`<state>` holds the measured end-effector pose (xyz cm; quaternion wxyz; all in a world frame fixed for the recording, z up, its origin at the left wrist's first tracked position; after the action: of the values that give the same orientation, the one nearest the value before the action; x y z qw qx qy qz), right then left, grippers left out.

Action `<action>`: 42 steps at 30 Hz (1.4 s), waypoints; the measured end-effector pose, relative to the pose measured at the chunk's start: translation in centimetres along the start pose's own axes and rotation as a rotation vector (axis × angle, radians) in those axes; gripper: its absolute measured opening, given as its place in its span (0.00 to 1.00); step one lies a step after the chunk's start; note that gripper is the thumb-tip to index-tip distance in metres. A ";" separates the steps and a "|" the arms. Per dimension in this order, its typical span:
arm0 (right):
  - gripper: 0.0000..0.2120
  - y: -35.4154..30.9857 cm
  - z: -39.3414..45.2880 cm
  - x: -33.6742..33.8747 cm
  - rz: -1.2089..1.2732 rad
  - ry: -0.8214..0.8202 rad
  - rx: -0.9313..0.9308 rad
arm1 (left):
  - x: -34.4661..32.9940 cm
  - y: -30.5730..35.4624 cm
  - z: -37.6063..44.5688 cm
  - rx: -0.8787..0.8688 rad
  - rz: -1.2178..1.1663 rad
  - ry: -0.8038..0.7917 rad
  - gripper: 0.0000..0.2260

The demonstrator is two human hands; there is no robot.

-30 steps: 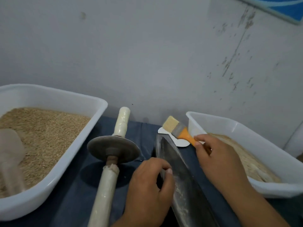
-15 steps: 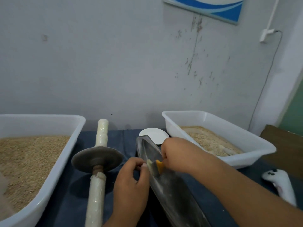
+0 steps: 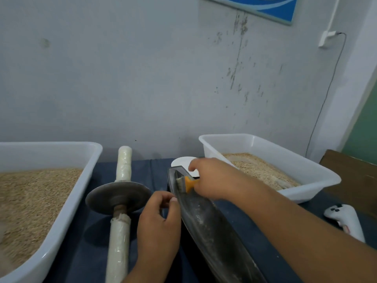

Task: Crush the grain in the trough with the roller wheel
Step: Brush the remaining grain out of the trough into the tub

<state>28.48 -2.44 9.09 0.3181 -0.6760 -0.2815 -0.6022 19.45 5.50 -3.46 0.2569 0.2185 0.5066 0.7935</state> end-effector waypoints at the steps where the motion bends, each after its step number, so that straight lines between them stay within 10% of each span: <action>1: 0.13 0.2 0.0 0.0 0.032 0.077 -0.009 | 0.0 0.0 0.0 0.007 0.001 0.000 0.09; 13: 0.07 -0.3 1.8 -0.6 -0.027 0.205 -0.004 | 0.3 -0.1 0.2 0.052 0.007 0.000 0.08; 20: 0.02 0.5 2.0 -1.6 0.353 0.351 0.144 | 0.6 -0.2 0.6 0.057 0.010 0.021 0.08; 25: 0.24 1.1 2.5 -3.8 0.278 0.374 0.120 | 0.7 0.0 0.3 0.047 0.036 -0.015 0.08; 31: 0.25 3.4 -2.1 -4.1 0.387 0.138 0.099 | 0.7 0.0 0.5 0.058 0.049 -0.019 0.06; 36: 0.24 3.1 -2.0 -1.2 0.505 0.369 0.150 | 0.6 0.2 0.3 0.057 0.059 -0.009 0.07; 42: 0.21 4.6 -5.2 -2.8 0.487 0.009 -0.022 | 0.7 0.1 0.4 0.043 0.062 0.020 0.08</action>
<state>28.37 -9.39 6.24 0.4479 -0.7245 -0.1024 -0.5138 19.13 6.18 -3.17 0.2224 0.2314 0.5191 0.7922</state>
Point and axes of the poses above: each hand's wrist, its own z-axis towards the middle knuckle, its own x-axis out of the back of the hand, y = z × x, the point moved 1 cm from there along z, towards the middle knuckle, and after that the axes turned 8 degrees about -y, right-handed, at the moved point
